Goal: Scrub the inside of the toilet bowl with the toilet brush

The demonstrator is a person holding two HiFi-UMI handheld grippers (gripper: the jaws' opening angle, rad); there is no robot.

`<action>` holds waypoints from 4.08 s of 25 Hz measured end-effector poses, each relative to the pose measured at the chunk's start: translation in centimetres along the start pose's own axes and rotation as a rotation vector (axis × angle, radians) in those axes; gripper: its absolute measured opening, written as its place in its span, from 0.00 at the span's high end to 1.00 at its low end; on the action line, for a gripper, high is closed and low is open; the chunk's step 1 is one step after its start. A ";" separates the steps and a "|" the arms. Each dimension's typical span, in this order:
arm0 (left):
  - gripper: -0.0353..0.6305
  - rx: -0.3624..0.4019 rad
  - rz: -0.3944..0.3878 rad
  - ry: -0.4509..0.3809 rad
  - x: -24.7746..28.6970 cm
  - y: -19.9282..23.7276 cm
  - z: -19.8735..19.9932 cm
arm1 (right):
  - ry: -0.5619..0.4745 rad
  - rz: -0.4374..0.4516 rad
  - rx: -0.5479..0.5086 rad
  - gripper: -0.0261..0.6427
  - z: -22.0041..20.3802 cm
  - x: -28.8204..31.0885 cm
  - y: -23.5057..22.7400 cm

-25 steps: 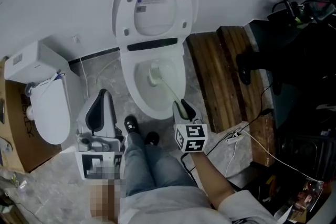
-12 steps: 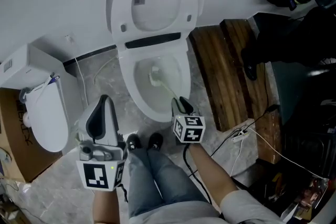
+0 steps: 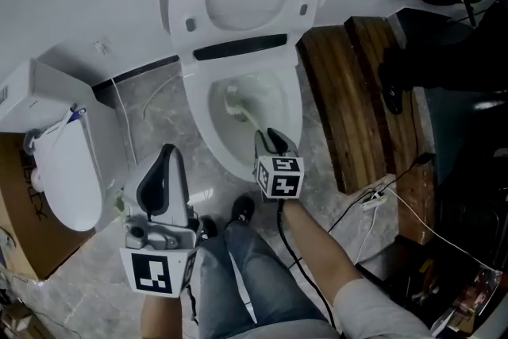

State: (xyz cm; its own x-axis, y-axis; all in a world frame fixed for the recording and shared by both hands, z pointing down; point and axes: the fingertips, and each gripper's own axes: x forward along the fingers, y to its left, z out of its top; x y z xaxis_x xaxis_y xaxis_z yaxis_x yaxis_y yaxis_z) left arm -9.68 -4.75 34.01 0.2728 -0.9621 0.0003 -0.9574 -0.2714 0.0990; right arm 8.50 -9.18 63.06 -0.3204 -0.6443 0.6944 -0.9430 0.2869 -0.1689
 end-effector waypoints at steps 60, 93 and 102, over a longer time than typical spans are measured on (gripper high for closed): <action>0.94 -0.035 -0.049 0.037 0.7 -1.2 -3.2 | 0.211 0.012 -0.175 0.80 -11.4 -1.4 -1.7; 0.94 -0.034 -0.075 0.046 2.6 -1.5 -3.4 | 0.169 -0.105 -0.367 0.80 -8.1 -1.7 -6.6; 0.94 -0.033 -0.070 0.050 3.0 -1.7 -3.6 | 0.144 -0.120 -0.428 0.80 -5.9 -0.7 -7.6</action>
State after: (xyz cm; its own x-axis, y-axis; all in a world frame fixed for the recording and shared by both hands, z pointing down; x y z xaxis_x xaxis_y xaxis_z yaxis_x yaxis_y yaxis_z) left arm -6.93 -7.13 37.43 0.3440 -0.9380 0.0419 -0.9324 -0.3360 0.1331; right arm 16.41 -6.70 68.00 -0.1668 -0.5944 0.7867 -0.8407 0.5025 0.2015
